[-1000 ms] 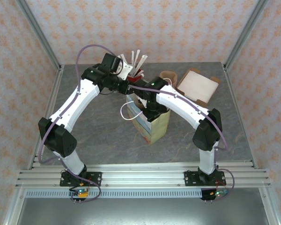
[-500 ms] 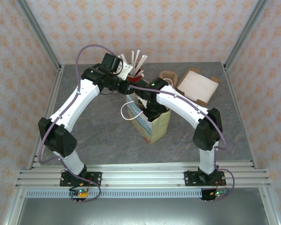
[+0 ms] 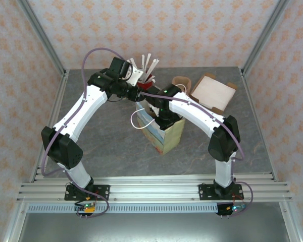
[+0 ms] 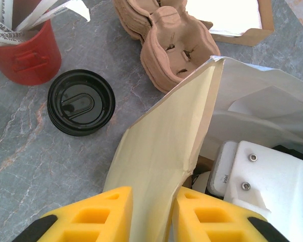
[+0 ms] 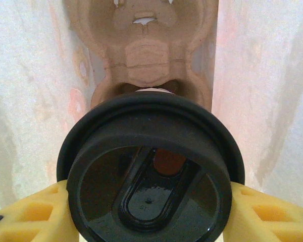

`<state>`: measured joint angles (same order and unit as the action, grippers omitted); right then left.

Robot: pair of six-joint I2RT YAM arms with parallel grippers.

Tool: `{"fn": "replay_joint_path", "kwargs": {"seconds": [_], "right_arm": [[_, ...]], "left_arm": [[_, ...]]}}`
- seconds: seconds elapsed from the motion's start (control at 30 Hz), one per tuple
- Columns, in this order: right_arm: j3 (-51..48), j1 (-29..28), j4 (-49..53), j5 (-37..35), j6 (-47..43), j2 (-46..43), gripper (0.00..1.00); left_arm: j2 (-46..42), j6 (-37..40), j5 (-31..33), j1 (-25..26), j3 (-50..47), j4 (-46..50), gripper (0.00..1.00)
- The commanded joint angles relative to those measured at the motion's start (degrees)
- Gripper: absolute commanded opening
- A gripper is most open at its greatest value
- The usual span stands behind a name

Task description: Pack the takeout coffee

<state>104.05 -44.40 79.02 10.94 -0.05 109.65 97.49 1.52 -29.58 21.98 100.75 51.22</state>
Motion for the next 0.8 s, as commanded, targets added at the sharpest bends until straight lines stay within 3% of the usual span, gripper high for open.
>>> {"fn": "replay_joint_path", "kwargs": {"seconds": [0.0,0.77], "right_arm": [[-1.68,0.46,-0.14,-0.65,-0.25,-0.90,0.43],[-4.03,0.81,-0.97,-1.80,-0.57,0.83,0.42]], "left_arm": [[-2.27,-0.02,1.02,-0.52,0.20,0.11,0.27],[-2.35,-0.11,1.02,-0.49,-0.29,-0.07,0.27]]}}
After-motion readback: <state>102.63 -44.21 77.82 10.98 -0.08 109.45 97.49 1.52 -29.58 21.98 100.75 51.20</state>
